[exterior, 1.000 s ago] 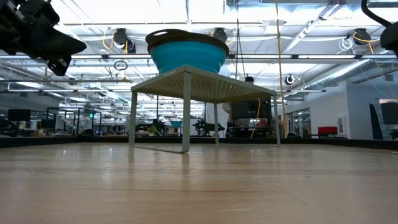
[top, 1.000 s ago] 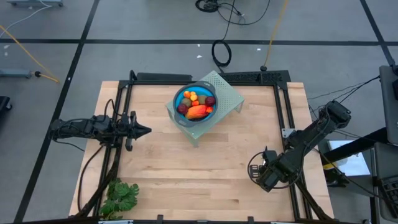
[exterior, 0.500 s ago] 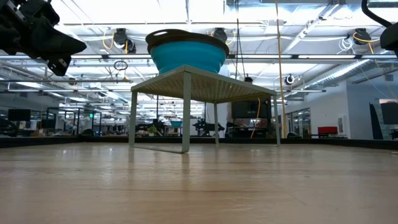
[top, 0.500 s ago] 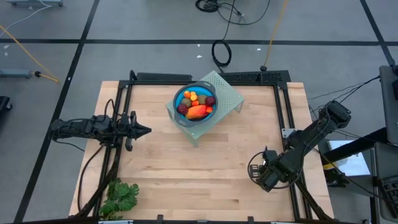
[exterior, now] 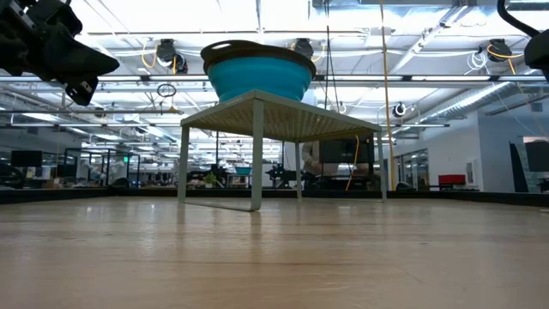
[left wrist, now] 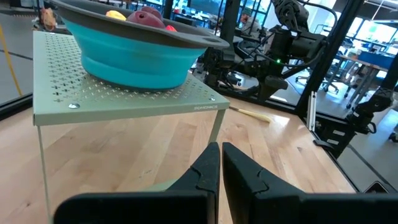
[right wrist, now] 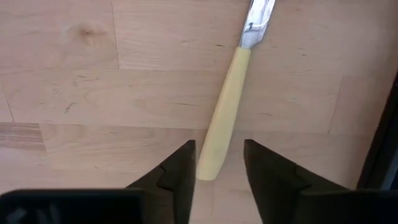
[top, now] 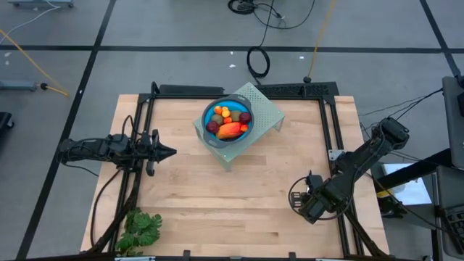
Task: Pick & Place Fruit
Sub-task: Put the yellow table knife on the shelf to the right of the blue strainer bowl
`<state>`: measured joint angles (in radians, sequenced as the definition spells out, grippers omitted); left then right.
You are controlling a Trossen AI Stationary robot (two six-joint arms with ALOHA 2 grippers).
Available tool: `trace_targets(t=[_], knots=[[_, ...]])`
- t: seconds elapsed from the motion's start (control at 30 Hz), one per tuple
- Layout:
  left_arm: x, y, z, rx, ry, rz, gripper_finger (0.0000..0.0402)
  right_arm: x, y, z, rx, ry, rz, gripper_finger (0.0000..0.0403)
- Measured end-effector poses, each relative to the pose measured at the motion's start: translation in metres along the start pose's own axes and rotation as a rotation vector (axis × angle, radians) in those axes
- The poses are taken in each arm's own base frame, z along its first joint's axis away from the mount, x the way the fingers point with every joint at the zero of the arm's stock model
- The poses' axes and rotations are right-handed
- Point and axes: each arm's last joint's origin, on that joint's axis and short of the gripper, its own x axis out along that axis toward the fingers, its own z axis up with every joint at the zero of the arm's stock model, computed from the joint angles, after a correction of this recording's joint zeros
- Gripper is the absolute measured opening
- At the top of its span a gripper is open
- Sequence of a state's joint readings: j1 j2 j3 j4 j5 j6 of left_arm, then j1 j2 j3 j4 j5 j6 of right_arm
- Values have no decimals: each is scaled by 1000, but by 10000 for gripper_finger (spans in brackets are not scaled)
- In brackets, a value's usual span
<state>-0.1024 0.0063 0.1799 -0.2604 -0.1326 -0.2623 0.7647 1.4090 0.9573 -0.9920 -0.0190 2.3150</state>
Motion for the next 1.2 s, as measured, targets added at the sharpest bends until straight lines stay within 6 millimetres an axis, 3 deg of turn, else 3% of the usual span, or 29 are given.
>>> trace_targets(t=[0.23,0.43,0.63,1.0,1.2], knots=[[0,0,0,-1,-1,7,17,0,1,1,-7,-35,30,193],[0,0,0,-2,-2,9,17,0,2,-2,-36,-16,49,224],[0,0,0,-2,-1,10,17,1,2,-3,-16,-7,58,227],[0,1,0,-2,-3,34,17,30,-6,2,40,72,16,226],[0,1,0,-3,-4,34,17,36,-7,8,55,61,9,222]])
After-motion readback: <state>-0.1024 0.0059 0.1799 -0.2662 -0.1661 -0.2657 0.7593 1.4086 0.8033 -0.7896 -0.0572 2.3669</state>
